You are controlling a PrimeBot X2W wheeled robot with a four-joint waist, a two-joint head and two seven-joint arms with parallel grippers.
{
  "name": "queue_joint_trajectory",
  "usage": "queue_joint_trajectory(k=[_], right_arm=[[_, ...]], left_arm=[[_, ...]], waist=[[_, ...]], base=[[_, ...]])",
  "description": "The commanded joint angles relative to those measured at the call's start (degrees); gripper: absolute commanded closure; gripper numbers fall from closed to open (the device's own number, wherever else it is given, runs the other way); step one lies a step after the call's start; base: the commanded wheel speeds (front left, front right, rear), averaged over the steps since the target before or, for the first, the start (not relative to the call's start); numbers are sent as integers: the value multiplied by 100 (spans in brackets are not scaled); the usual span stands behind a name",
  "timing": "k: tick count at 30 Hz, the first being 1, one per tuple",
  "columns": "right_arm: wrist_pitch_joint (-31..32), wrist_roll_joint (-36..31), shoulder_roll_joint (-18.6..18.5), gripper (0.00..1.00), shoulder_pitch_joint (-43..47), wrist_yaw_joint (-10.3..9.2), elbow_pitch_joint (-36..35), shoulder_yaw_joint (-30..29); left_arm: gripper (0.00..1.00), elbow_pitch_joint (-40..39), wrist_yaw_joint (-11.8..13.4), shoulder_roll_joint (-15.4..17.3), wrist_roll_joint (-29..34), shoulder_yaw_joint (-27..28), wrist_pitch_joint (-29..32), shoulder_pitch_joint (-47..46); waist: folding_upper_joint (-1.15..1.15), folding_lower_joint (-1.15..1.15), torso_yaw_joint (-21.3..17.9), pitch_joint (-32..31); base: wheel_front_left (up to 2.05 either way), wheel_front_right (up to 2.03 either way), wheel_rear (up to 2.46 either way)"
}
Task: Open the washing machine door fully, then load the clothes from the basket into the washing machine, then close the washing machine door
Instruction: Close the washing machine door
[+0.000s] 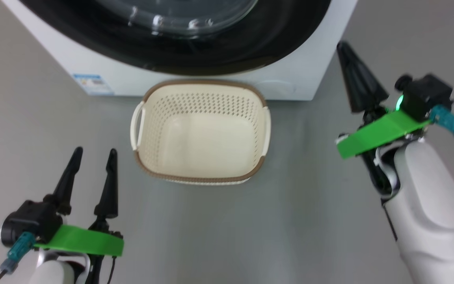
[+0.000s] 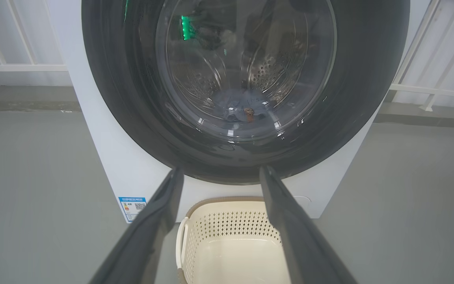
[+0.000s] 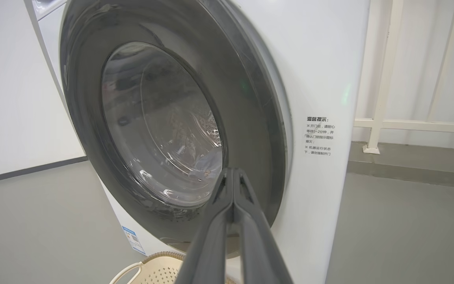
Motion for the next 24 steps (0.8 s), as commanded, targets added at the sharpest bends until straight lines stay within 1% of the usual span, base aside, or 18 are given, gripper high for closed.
queue_joint_trajectory(k=[1,4,10,17,18,19,20,22,23,24], right_arm=[[-20,58,130,100,250,-32,-223,63],[-20,102,201,100,581,-32,-326,77],[-20,105,139,100,1150,-32,-376,228],[-20,9,128,100,1587,-32,-546,210],[-20,-36,135,82,1744,-32,-621,163],[-20,-36,135,82,1744,-32,-621,163],[-20,-53,147,62,1827,-32,-662,131],[-20,-106,156,11,1992,-32,-747,74],[-20,-115,169,0,2074,-32,-790,55],[-20,-139,172,0,2155,-32,-828,36]], left_arm=[[0,-161,-14,194,47,247,-36,75],[0,-195,-14,202,90,331,-36,201],[0,-231,-14,177,202,488,-36,469],[0,-244,-14,146,254,697,-36,753],[0,-253,-7,125,282,777,-36,834],[0,-253,-7,125,282,777,-36,834],[0,-253,-5,112,283,819,-36,879],[0,-296,38,67,294,903,-36,962],[0,-300,50,46,301,923,-36,1019],[0,-310,76,30,316,953,-36,1065]], waist=[[0,0,-365,-387],[0,0,-542,-571],[0,0,-823,-933],[0,0,-1058,-1206],[0,0,-1114,-1286],[0,0,-1114,-1286],[0,0,-1142,-1323],[0,0,-1187,-1386],[0,0,-1209,-1423],[0,0,-1226,-1456]], base=[[0,0,0],[0,0,0],[0,0,0],[0,0,0],[0,0,0],[0,0,0],[0,0,0],[0,0,0],[0,0,0],[0,0,0]])
